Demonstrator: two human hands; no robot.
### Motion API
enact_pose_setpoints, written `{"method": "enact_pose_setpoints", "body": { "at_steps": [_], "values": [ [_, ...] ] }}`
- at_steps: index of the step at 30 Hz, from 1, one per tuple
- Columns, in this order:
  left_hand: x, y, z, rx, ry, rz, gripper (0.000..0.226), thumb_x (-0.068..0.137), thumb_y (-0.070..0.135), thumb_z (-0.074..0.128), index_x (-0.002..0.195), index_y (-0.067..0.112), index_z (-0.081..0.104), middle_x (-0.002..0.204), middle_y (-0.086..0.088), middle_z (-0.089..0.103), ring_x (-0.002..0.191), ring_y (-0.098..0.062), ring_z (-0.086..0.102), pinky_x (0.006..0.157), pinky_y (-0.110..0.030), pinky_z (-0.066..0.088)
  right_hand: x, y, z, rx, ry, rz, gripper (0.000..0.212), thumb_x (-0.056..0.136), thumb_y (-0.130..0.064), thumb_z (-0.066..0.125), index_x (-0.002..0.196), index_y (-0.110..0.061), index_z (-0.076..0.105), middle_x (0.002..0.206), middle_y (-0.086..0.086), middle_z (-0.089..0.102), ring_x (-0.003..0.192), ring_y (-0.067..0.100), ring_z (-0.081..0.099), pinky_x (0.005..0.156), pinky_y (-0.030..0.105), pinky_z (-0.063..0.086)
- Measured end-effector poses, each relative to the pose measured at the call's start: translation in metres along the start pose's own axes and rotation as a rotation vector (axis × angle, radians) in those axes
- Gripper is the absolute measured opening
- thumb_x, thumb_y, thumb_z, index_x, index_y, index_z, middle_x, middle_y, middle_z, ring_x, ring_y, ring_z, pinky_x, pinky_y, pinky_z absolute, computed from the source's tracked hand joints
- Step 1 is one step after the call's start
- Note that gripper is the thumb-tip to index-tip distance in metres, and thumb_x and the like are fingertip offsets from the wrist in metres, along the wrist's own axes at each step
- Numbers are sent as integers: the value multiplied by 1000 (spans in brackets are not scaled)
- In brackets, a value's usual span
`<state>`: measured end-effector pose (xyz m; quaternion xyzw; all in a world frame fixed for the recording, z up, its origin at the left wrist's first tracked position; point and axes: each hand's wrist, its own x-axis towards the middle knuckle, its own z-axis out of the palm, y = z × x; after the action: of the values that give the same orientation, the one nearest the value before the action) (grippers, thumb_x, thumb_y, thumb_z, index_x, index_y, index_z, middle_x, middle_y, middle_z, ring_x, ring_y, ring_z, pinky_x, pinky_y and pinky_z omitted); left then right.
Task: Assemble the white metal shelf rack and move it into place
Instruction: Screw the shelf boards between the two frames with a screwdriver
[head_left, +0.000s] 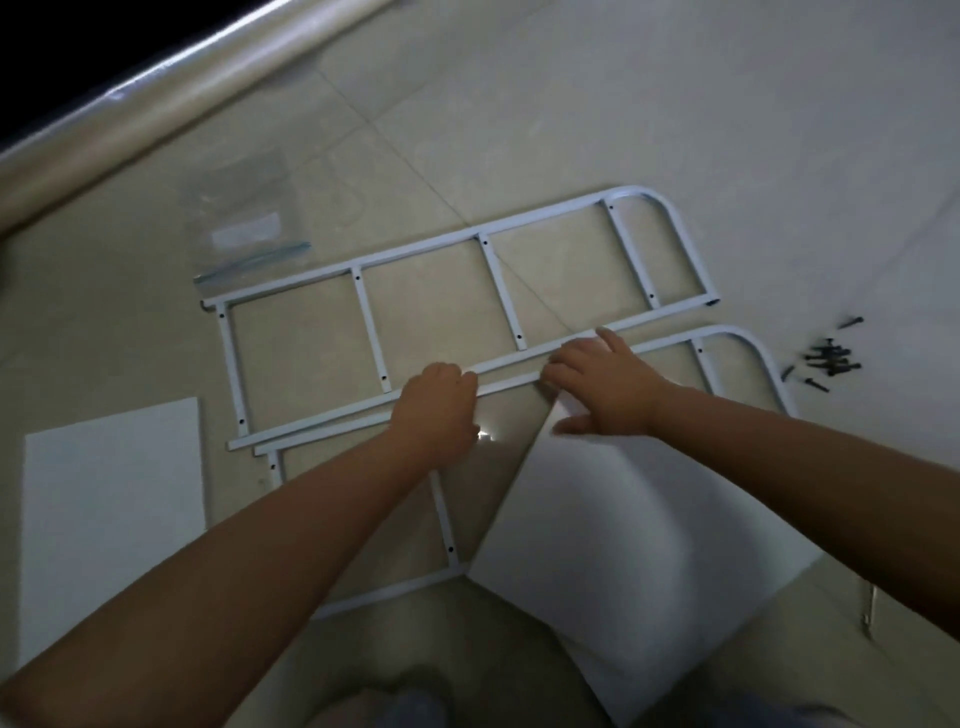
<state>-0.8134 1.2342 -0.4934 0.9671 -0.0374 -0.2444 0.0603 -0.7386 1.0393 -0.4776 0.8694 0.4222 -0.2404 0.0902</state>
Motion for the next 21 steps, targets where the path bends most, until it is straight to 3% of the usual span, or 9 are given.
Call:
{"method": "enact_pose_setpoints", "body": {
  "at_steps": [2,4,7,13,18,21],
  "values": [
    [-4,15,0,-52,-25,-58,38,88,33,52,116,8,52,120,-12,51,114,-30,47,91,-36,41,-13,21,2,116,49,178,87,77,-61,57,144,-18,22,148,6,29,137,24,25,112,44,15],
    [-7,28,5,-101,-147,-85,37,90,38,46,108,8,58,114,-14,55,108,-31,53,88,-37,46,-22,39,8,313,24,379,94,74,-58,64,145,-15,20,146,11,33,133,28,33,108,40,26],
    [-15,48,16,-240,-284,-152,42,92,40,47,115,6,54,119,-14,54,110,-30,52,87,-33,42,-26,47,18,569,-90,450,81,78,-44,68,140,-8,29,142,14,41,127,30,41,99,33,35],
    [-9,72,13,-414,-326,-98,41,92,36,51,120,5,50,122,-16,53,112,-29,50,84,-29,38,-29,46,10,646,-39,458,61,80,-34,69,128,-5,45,132,15,50,119,30,47,92,32,37],
    [-6,80,15,-706,-183,-226,29,100,31,33,94,8,50,108,-20,55,102,-28,52,69,-24,26,-47,48,6,738,109,462,46,85,-27,62,125,-7,50,125,12,55,112,26,52,85,28,37],
    [-12,76,15,-680,78,-274,33,101,27,30,85,7,51,102,-24,57,102,-33,54,69,-32,27,-62,58,11,754,145,503,50,90,-18,53,137,-6,39,137,14,46,123,26,45,97,29,35]
  ]
}}
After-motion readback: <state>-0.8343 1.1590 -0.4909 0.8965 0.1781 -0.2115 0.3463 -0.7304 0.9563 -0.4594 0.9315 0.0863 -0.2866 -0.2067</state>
